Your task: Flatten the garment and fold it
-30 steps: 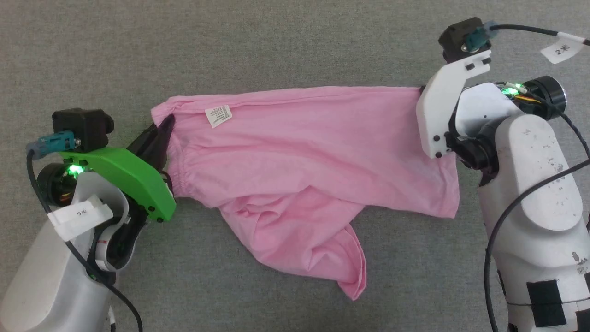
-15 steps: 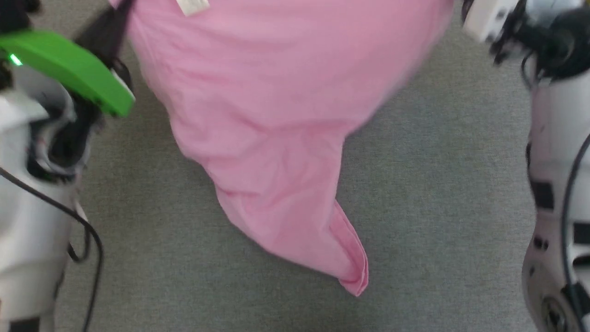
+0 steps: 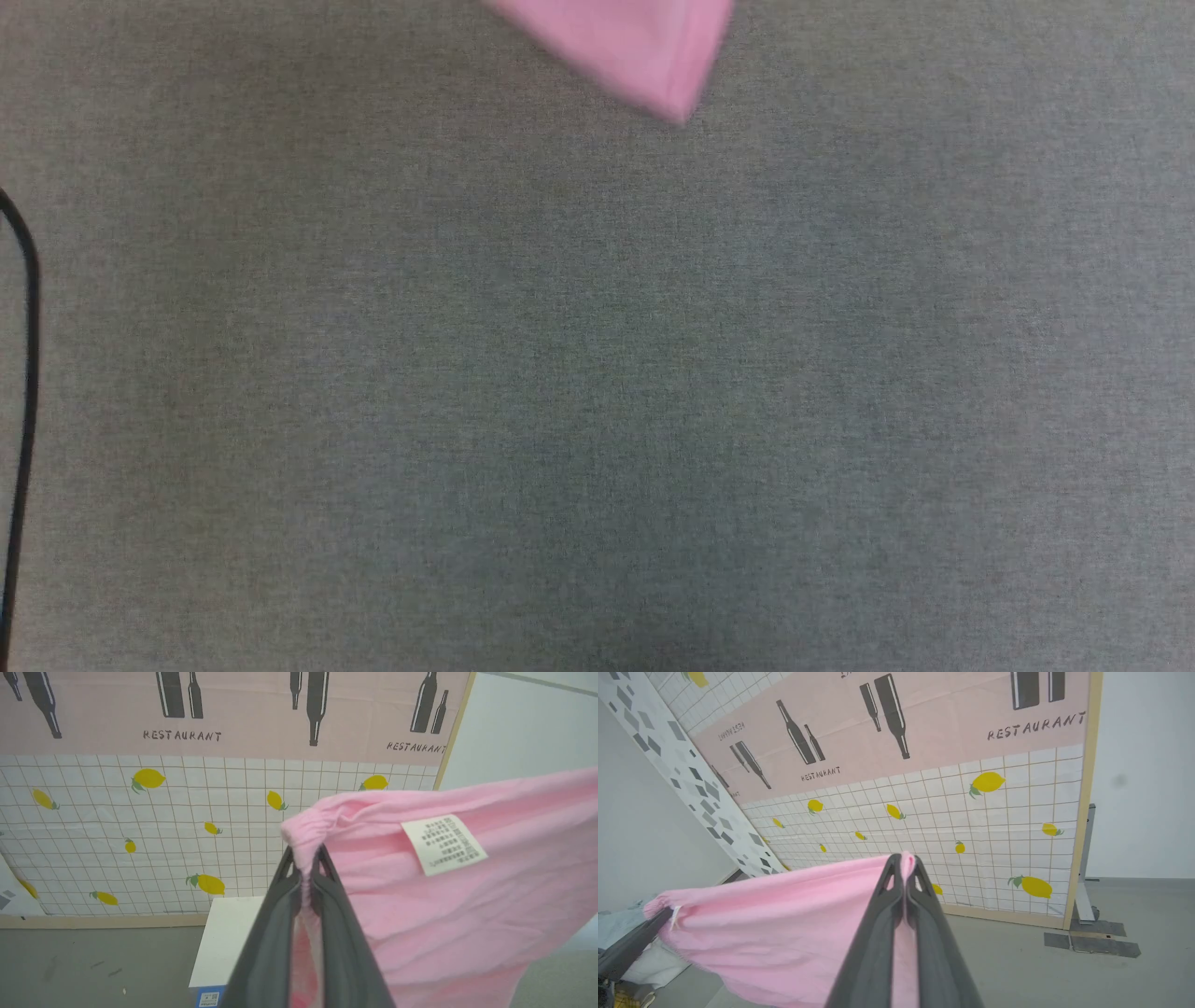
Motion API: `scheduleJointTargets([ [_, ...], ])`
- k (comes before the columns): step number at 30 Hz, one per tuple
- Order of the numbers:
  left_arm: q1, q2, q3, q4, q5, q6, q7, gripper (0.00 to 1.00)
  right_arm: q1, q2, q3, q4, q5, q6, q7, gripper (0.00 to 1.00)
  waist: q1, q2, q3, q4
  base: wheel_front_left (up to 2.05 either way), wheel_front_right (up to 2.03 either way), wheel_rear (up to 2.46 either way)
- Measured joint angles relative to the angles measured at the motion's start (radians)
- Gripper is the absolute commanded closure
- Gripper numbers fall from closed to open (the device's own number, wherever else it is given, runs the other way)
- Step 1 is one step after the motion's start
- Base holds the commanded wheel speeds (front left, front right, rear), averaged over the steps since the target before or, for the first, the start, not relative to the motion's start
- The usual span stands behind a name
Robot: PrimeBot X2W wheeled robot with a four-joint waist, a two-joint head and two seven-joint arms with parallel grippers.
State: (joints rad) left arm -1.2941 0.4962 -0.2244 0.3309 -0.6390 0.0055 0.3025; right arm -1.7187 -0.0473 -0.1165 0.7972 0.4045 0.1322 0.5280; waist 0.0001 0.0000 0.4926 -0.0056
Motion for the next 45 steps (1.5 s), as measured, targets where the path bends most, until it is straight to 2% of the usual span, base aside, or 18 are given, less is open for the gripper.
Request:
scheduleJointTargets([
  [3, -0.059, -0.007, 0.008, 0.029, 0.007, -0.001, -0.047, 1.00, -0.082, 0.000, 0.001, 0.081, -0.008, 0.000, -0.067, 1.00, 0.0000, 0.0000, 0.002, -0.001, 0.00, 0.00, 0.00],
  [8, -0.065, -0.010, 0.002, 0.085, 0.013, -0.035, -0.105, 1.00, -0.128, 0.000, 0.010, 0.190, -0.008, 0.000, -0.132, 1.00, 0.0000, 0.0000, -0.002, -0.006, 0.00, 0.00, 0.00],
  [9, -0.026, -0.015, -0.006, 0.105, 0.010, -0.066, -0.146, 1.00, -0.108, -0.001, 0.026, 0.219, 0.006, 0.000, -0.154, 1.00, -0.0001, 0.0000, -0.008, -0.007, 0.00, 0.00, 0.00],
  [13, 0.090, -0.032, -0.013, 0.116, -0.026, -0.101, -0.224, 1.00, 0.019, -0.001, 0.070, 0.210, 0.074, 0.000, -0.169, 1.00, -0.0001, 0.0000, -0.024, -0.008, 0.00, 0.00, 0.00],
  [18, 0.278, -0.049, -0.047, 0.091, -0.063, -0.124, -0.318, 1.00, 0.280, -0.002, 0.134, 0.069, 0.154, 0.000, -0.174, 1.00, -0.0001, 0.0000, -0.057, -0.009, 0.00, 0.00, 0.00],
  [21, 0.422, -0.055, -0.054, 0.031, -0.087, -0.128, -0.390, 1.00, 0.495, -0.002, 0.140, -0.097, 0.188, 0.000, -0.152, 1.00, -0.0001, 0.0000, -0.087, -0.010, 0.00, 0.00, 0.00],
  [24, 0.601, -0.053, -0.057, -0.048, -0.094, -0.126, -0.446, 1.00, 0.785, -0.005, 0.126, -0.327, 0.214, 0.000, -0.108, 1.00, -0.0001, 0.0000, -0.126, -0.011, 0.00, 0.00, 0.00],
  [26, 0.709, -0.056, -0.061, -0.095, -0.097, -0.111, -0.471, 1.00, 0.970, -0.006, 0.098, -0.477, 0.226, 0.000, -0.072, 1.00, -0.0001, 0.0000, -0.152, -0.011, 0.00, 0.00, 0.00],
  [31, 0.965, -0.080, -0.086, -0.225, -0.086, -0.042, -0.508, 1.00, 1.426, -0.004, -0.006, -0.809, 0.268, 0.000, 0.033, 1.00, -0.0002, 0.0000, -0.225, -0.005, 0.00, 0.00, 0.00],
  [37, 1.189, -0.074, -0.131, -0.278, -0.074, 0.031, -0.475, 1.00, 1.782, -0.002, -0.020, -0.977, 0.371, 0.000, 0.115, 1.00, -0.0002, 0.0000, -0.299, 0.011, 0.00, 0.00, 0.00],
  [45, 1.405, -0.032, -0.155, -0.332, -0.076, 0.134, -0.372, 1.00, 2.053, -0.001, -0.020, -1.120, 0.392, 0.000, 0.299, 1.00, -0.0002, 0.0001, -0.370, 0.026, 0.00, 0.00, 0.00],
])
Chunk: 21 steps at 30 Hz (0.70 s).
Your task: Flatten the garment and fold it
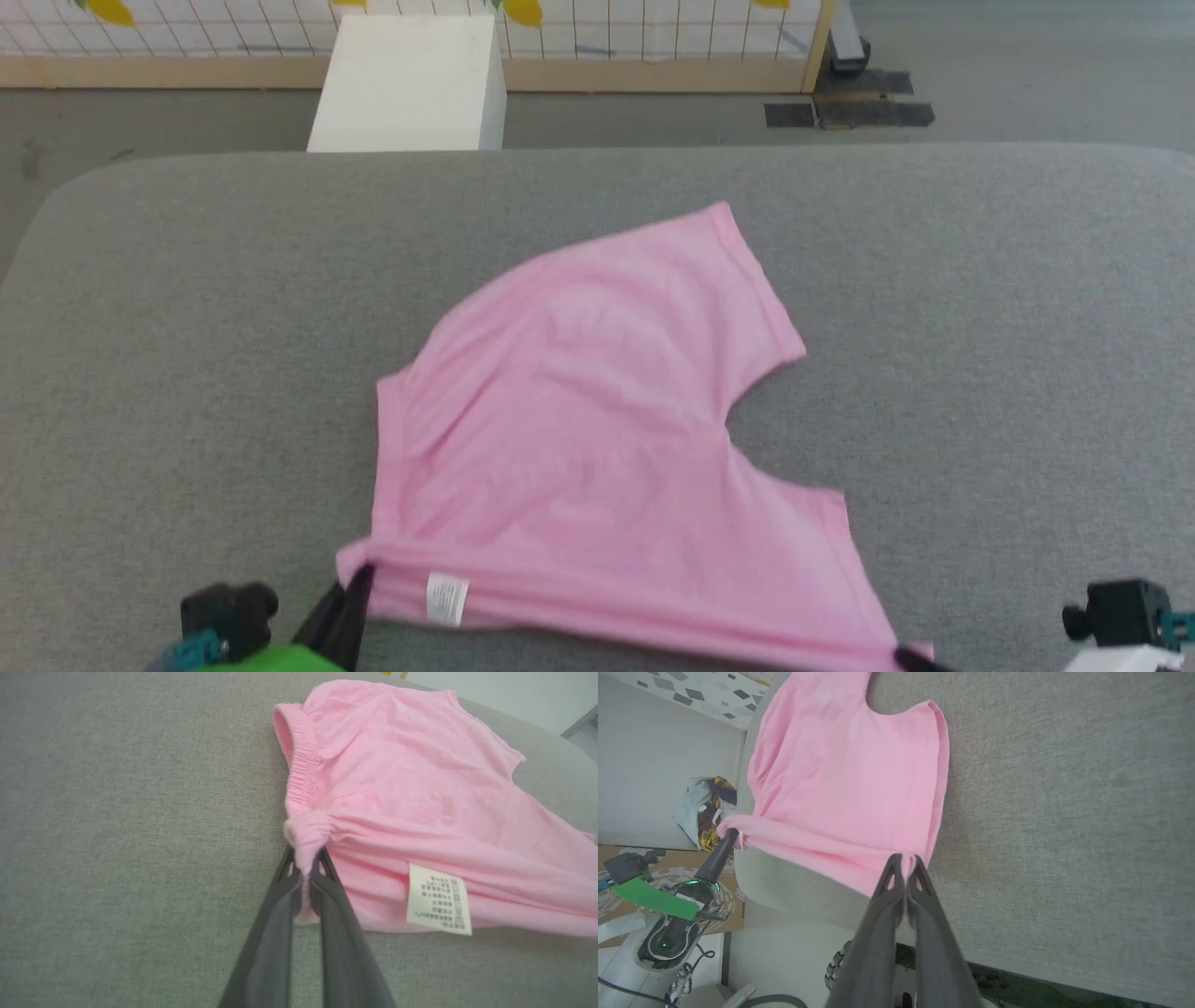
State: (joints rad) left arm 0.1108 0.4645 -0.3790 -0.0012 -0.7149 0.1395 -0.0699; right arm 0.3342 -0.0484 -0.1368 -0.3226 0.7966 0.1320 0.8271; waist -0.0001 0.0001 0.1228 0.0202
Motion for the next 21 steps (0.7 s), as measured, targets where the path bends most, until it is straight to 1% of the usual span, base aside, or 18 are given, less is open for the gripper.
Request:
scheduleJointTargets([
  [3, 0.066, 0.009, 0.001, -0.035, -0.016, 0.030, 0.031, 1.00, 0.065, 0.001, -0.017, -0.061, -0.001, 0.000, 0.069, 1.00, 0.0000, 0.0000, -0.014, 0.003, 0.00, 0.00, 0.00],
  [5, 0.085, 0.005, 0.007, -0.064, -0.037, 0.035, 0.034, 1.00, 0.070, 0.000, -0.037, -0.096, 0.004, 0.000, 0.071, 1.00, 0.0000, 0.0000, -0.013, 0.003, 0.00, 0.00, 0.00],
  [8, 0.083, -0.007, 0.032, -0.106, -0.079, 0.039, 0.035, 1.00, 0.003, 0.000, -0.045, -0.128, -0.016, 0.000, 0.067, 1.00, 0.0000, 0.0000, -0.002, -0.003, 0.00, 0.00, 0.00],
  [11, 0.056, -0.017, 0.049, -0.127, -0.104, 0.039, 0.048, 1.00, -0.137, 0.000, -0.047, -0.109, -0.030, 0.000, 0.042, 1.00, 0.0000, 0.0000, 0.016, -0.008, 0.00, 0.00, 0.00],
  [14, -0.002, -0.017, 0.067, -0.133, -0.111, 0.039, 0.057, 1.00, -0.300, 0.000, -0.038, -0.044, -0.113, 0.000, 0.030, 1.00, 0.0000, 0.0000, 0.041, -0.008, 0.00, 0.00, 0.00],
  [17, -0.068, -0.016, 0.084, -0.133, -0.124, 0.037, 0.065, 1.00, -0.489, 0.001, -0.028, 0.076, -0.196, 0.000, -0.011, 1.00, 0.0000, 0.0000, 0.074, -0.009, 0.00, 0.00, 0.00],
  [19, -0.108, -0.015, 0.094, -0.129, -0.129, 0.034, 0.068, 1.00, -0.612, 0.000, -0.009, 0.174, -0.209, 0.000, -0.036, 1.00, 0.0000, 0.0000, 0.100, -0.008, 0.00, 0.00, 0.00],
  [21, -0.137, -0.013, 0.105, -0.122, -0.130, 0.028, 0.068, 1.00, -0.714, 0.001, 0.022, 0.257, -0.261, 0.000, -0.053, 1.00, 0.0000, 0.0000, 0.127, -0.005, 0.00, 0.00, 0.00],
])
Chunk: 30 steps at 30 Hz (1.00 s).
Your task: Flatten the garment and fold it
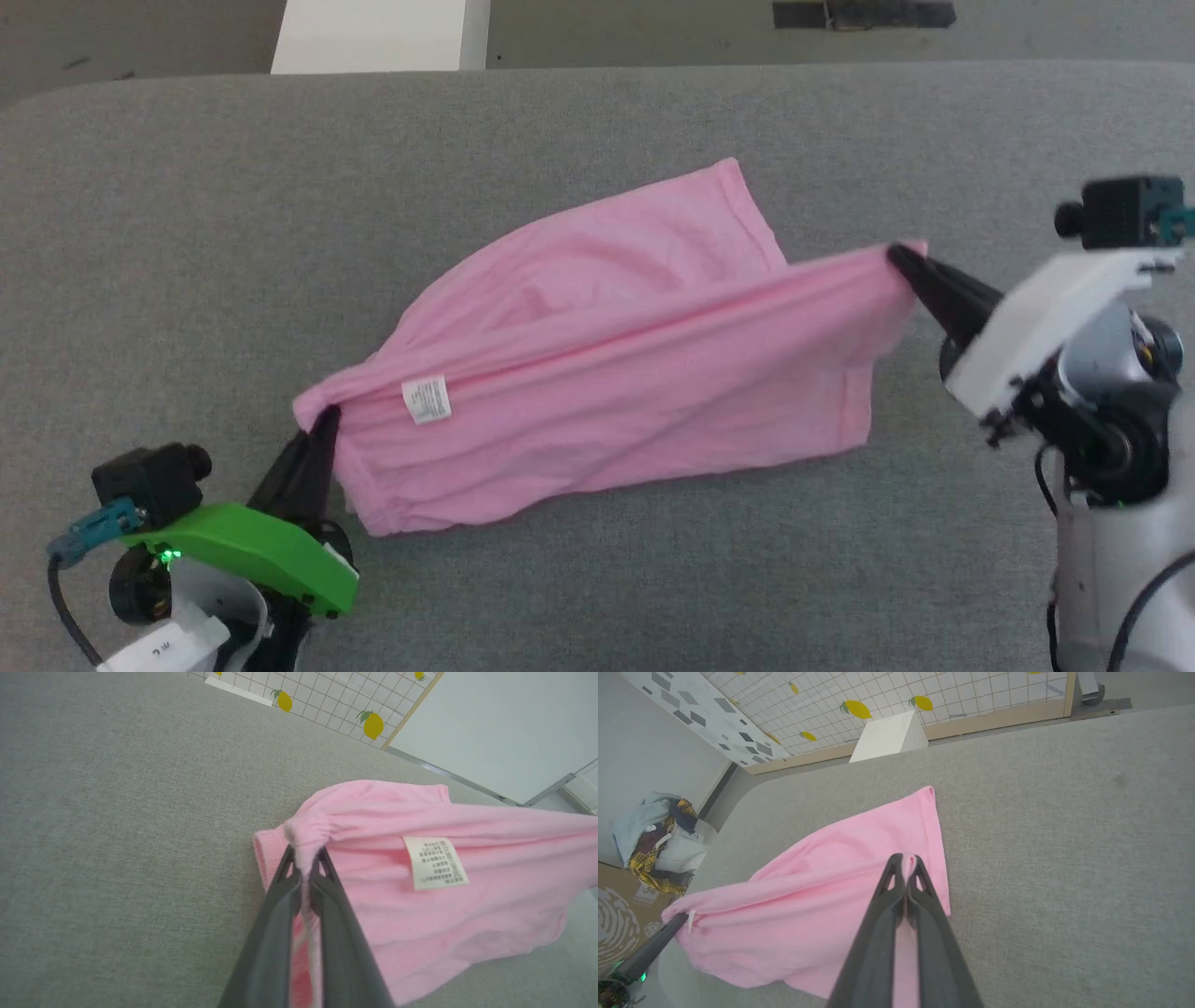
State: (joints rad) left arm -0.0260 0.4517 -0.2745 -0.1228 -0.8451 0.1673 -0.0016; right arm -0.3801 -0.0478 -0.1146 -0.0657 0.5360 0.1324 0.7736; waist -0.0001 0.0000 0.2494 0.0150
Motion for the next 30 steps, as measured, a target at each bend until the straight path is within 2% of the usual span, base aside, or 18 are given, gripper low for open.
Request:
scheduleJointTargets([
  [5, -0.072, 0.001, 0.012, 0.023, -0.001, -0.017, -0.010, 1.00, -0.243, 0.000, 0.059, 0.225, -0.063, 0.000, -0.052, 1.00, 0.0000, 0.0000, 0.075, 0.014, 0.00, 0.00, 0.00],
  [15, -0.208, -0.014, -0.002, 0.088, 0.000, -0.053, -0.015, 1.00, -0.554, -0.001, 0.103, 0.599, -0.211, 0.000, -0.124, 1.00, 0.0001, 0.0000, 0.198, 0.080, 0.00, 0.00, 0.00],
  [24, -0.266, -0.023, -0.010, 0.141, 0.000, -0.072, -0.017, 1.00, -0.679, 0.002, 0.087, 0.809, -0.349, 0.000, -0.141, 1.00, 0.0002, 0.0000, 0.270, 0.121, 0.00, 0.00, 0.00],
  [30, -0.297, -0.031, -0.026, 0.169, 0.000, -0.083, -0.010, 1.00, -0.729, 0.002, 0.094, 0.875, -0.361, 0.000, -0.193, 1.00, 0.0002, 0.0000, 0.292, 0.130, 0.00, 0.00, 0.00],
])
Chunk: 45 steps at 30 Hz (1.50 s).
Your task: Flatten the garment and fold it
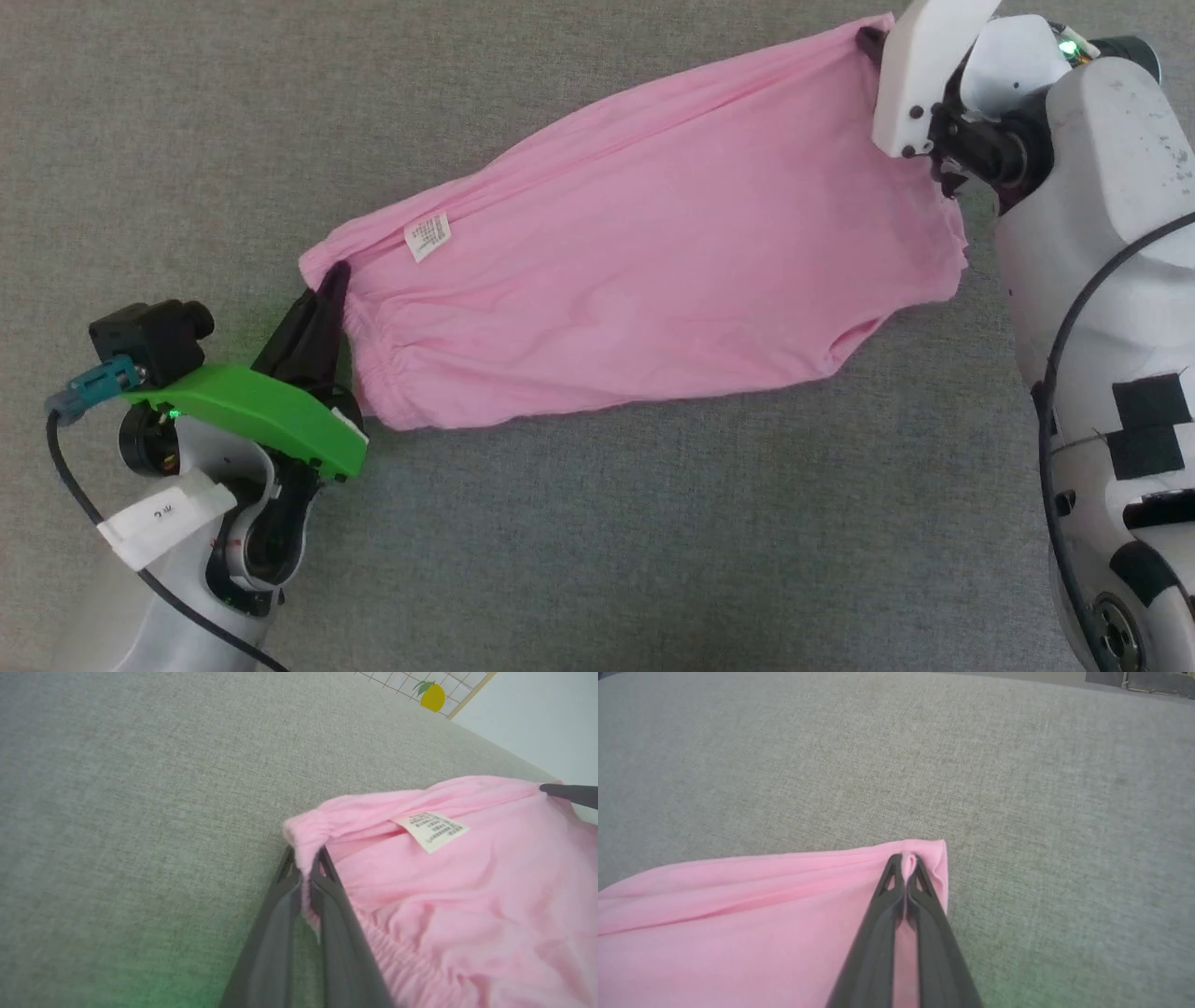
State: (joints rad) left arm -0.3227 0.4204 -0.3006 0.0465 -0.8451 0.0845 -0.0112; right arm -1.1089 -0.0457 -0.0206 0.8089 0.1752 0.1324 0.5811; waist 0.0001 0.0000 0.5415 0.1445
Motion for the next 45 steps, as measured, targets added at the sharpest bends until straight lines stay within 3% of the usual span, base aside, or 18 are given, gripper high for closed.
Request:
scheduleJointTargets([
  [2, -0.005, -0.001, -0.001, 0.008, 0.000, -0.003, 0.001, 1.00, -0.008, 0.000, 0.007, 0.018, 0.000, 0.000, -0.017, 1.00, 0.0000, 0.0000, 0.001, -0.001, 0.00, 0.00, 0.00],
  [3, -0.007, -0.001, -0.001, 0.011, -0.001, -0.004, 0.002, 0.80, -0.011, 0.000, 0.006, 0.027, 0.003, 0.000, -0.032, 1.00, 0.0000, 0.0000, 0.000, -0.002, 0.00, 0.00, 0.00],
  [4, -0.007, -0.001, -0.002, 0.012, -0.001, -0.004, 0.005, 0.11, -0.014, 0.000, 0.006, 0.036, 0.011, 0.000, -0.044, 0.76, 0.0000, 0.0000, -0.001, -0.002, 0.00, 0.00, 0.00],
  [5, -0.007, 0.000, -0.002, 0.013, -0.001, -0.004, 0.007, 0.00, -0.018, -0.001, 0.012, 0.047, 0.021, 0.000, -0.052, 0.00, 0.0000, 0.0000, -0.003, -0.003, 0.00, 0.00, 0.00],
  [11, -0.006, 0.014, 0.012, 0.004, 0.013, 0.005, -0.030, 0.00, -0.029, -0.003, 0.049, 0.087, 0.084, 0.000, -0.165, 0.00, 0.0000, 0.0000, -0.038, -0.011, 0.00, 0.00, 0.00],
  [14, -0.005, 0.040, 0.028, -0.026, 0.076, 0.025, -0.097, 0.00, -0.037, -0.004, 0.063, 0.084, 0.107, 0.000, -0.236, 0.00, 0.0000, 0.0000, -0.067, -0.016, 0.00, 0.00, 0.00],
  [18, 0.024, 0.079, 0.035, -0.067, 0.193, 0.086, -0.185, 0.00, -0.029, -0.004, 0.091, 0.069, 0.010, 0.000, -0.287, 0.00, 0.0000, 0.0000, -0.114, -0.024, 0.00, 0.00, 0.00],
  [23, 0.131, 0.109, 0.010, -0.131, 0.289, 0.146, -0.206, 0.00, 0.089, -0.003, 0.111, 0.025, -0.150, 0.000, -0.162, 0.00, 0.0000, 0.0000, -0.177, -0.037, 0.00, 0.00, 0.00],
  [30, 0.233, 0.115, -0.010, -0.192, 0.305, 0.190, -0.174, 0.00, 0.291, -0.004, 0.127, -0.114, -0.178, 0.000, 0.040, 0.00, -0.0001, 0.0000, -0.244, -0.044, 0.00, 0.00, 0.00],
  [36, 0.248, 0.114, -0.022, -0.211, 0.300, 0.197, -0.157, 0.00, 0.385, -0.003, 0.114, -0.222, -0.238, 0.000, 0.150, 0.00, -0.0001, 0.0000, -0.242, -0.024, 0.00, 0.00, 0.00],
  [44, 0.242, 0.113, -0.040, -0.206, 0.293, 0.188, -0.133, 0.00, 0.416, -0.003, 0.097, -0.279, -0.267, 0.000, 0.227, 0.00, -0.0001, 0.0000, -0.206, 0.000, 0.00, 0.00, 0.00],
  [45, 0.240, 0.113, -0.042, -0.205, 0.288, 0.188, -0.123, 0.00, 0.416, -0.003, 0.098, -0.281, -0.267, 0.000, 0.241, 0.26, -0.0001, 0.0000, -0.202, 0.001, 0.00, 0.00, 0.00],
])
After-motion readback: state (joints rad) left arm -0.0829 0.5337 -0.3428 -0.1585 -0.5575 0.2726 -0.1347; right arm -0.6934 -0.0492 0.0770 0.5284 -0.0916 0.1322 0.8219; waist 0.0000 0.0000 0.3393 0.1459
